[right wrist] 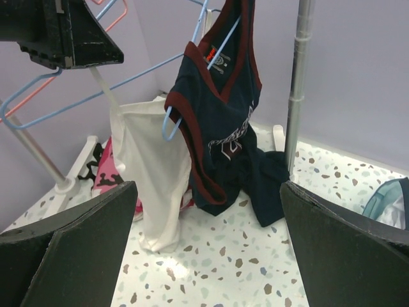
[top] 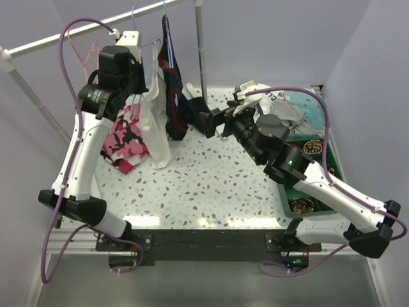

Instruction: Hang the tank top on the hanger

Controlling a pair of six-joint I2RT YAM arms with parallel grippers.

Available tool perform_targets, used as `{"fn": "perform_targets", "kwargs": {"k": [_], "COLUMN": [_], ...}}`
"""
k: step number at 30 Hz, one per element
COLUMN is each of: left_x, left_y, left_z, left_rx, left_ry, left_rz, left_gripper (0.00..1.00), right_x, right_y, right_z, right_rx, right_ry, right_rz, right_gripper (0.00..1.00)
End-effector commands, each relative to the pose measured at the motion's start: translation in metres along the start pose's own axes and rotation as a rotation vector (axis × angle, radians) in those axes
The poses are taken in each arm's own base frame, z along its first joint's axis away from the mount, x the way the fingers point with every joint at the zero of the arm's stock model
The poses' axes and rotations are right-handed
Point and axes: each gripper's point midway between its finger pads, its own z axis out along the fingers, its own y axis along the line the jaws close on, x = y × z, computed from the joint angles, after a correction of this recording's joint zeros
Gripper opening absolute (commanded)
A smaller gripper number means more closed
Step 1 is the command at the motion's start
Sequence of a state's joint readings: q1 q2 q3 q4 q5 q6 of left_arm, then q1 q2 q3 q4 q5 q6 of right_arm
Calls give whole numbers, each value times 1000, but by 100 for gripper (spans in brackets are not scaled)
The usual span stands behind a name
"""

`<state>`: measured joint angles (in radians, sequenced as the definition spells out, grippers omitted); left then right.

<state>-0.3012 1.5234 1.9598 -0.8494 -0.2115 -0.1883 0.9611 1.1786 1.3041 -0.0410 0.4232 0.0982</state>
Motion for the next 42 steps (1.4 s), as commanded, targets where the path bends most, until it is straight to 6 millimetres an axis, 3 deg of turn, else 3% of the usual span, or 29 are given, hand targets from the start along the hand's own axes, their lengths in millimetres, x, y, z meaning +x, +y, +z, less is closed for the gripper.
{"fn": "perform_targets", "kwargs": {"k": [1,3,9,12,16,21,22,27,28,30,31,32,34,35,36,37,40,41,42], "left_x": [-23,-20,-25,-31,-41,-44,-48,-57,-59,-59,-62,-56,-53,-40,-35,-19,4,26,36], "left_y": [-1,-2,-4,-6,-9,-9,-10,-22,-25,-29,-32,-35,-47,-53,-59,-77,-108,-116,-123], "left_z": [-15,-15,-27,-37,-61,-88,-101,-131,-139,-147,-157,-158,-174,-168,-175,-171,-178,-165,-162], "left_rx": [31,40,62,84,129,165,189,289,320,348,379,403,491,525,576,686,885,902,920], "left_ry": [-98,-100,-133,-156,-204,-267,-294,-360,-377,-390,-417,-409,-439,-408,-410,-379,-342,-286,-271], "left_rz": [-46,-45,-50,-52,-54,-60,-61,-66,-60,-57,-57,-54,-46,-43,-51,-34,-29,-40,-32], "left_gripper": [0,0,30,34,51,54,55,63,76,81,91,100,100,100,100,100,100,100,100], "right_x": [-12,-11,-11,-11,-8,0,1,7,8,11,13,13,18,20,26,24,35,35,45], "right_y": [3,3,4,4,5,6,6,2,3,0,-1,-2,-6,-7,-11,-14,-23,-26,-29], "right_z": [-5,-5,-6,-6,-6,-4,-4,-7,-8,-11,-13,-14,-19,-21,-24,-28,-35,-39,-40], "right_rx": [-21,-22,-27,-31,-37,-39,-39,-24,-27,-22,-21,-18,-8,-4,8,14,46,56,65], "right_ry": [-43,-40,-39,-36,-34,-14,-10,9,12,17,22,25,39,46,60,53,76,75,96], "right_rz": [41,43,46,42,35,28,26,27,29,32,31,35,32,34,28,30,26,31,25], "right_gripper": [98,98,98,98,99,99,99,99,99,98,99,99,98,99,99,99,99,99,99]}}
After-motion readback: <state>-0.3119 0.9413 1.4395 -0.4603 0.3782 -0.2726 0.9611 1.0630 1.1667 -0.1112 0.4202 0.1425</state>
